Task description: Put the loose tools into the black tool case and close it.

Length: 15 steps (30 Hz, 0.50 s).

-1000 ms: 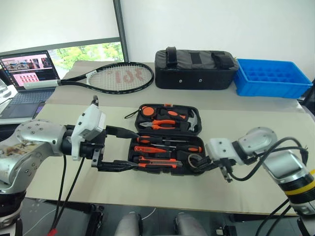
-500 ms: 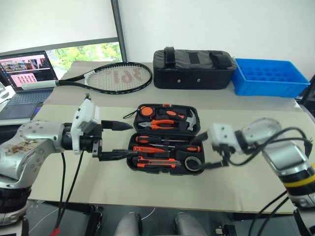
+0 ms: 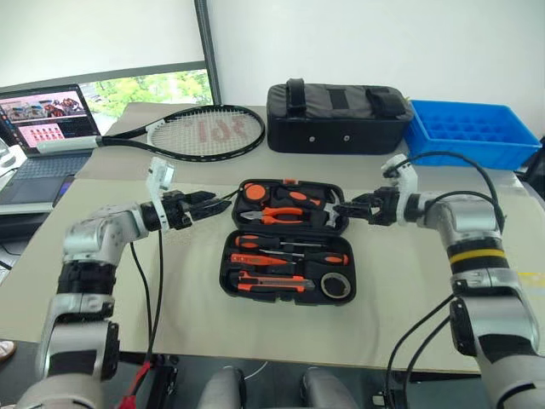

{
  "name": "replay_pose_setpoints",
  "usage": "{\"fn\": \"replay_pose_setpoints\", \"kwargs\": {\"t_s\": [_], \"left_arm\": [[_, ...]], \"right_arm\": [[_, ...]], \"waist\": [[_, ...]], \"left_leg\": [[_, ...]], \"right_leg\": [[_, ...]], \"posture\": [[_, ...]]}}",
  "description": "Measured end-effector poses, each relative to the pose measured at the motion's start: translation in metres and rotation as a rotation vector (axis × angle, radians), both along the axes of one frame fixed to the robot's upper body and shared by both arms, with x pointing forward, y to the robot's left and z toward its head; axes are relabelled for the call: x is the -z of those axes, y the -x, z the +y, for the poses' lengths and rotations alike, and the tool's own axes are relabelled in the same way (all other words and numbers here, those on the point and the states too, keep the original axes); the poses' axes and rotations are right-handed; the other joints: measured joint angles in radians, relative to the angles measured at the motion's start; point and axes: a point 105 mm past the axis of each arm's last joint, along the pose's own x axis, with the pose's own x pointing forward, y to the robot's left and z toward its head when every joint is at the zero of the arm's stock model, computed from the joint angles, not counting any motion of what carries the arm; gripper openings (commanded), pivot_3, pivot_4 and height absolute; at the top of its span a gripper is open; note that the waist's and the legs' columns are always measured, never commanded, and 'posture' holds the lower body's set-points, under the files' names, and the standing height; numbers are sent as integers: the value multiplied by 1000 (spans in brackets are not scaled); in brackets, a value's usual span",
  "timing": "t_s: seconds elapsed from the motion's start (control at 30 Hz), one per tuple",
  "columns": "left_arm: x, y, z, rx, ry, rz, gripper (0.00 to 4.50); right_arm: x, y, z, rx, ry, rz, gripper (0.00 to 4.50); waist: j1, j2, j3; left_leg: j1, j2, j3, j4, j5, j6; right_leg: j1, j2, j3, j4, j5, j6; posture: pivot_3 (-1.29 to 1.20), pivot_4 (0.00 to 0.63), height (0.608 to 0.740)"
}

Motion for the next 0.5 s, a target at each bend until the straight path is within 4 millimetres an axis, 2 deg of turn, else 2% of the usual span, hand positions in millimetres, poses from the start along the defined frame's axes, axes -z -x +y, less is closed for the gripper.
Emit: {"fn": "replay_pose_setpoints", "kwargs": {"t_s": [0.2,0.37,0.47,0.5], "left_arm": [[20,-18,5,-63,5,153,4500],[31,-22,4,-76,23,202,4500],[30,-25,-1,-70,31,204,4500],[28,-27,-4,-68,30,199,4242]], "right_arm": [[20,0,0,32,-35,92,1766],[23,-1,2,38,-71,104,34],[20,-2,3,40,-84,97,34],[20,-2,3,37,-85,98,9]], "waist": [[-5,0,0],[-6,0,0],[-5,0,0],[-4,0,0]], "left_leg": [[-1,0,0,-2,0,0],[-1,0,0,-1,0,-1],[-1,0,0,-1,1,-1],[-1,0,0,-1,1,-1]], "right_leg": [[-2,0,-1,1,0,0],[-2,0,-1,1,0,0],[-2,0,-1,1,0,0],[-2,0,-1,1,0,0]], "posture": [[0,150,708],[0,150,708],[0,150,708],[0,150,708]]}}
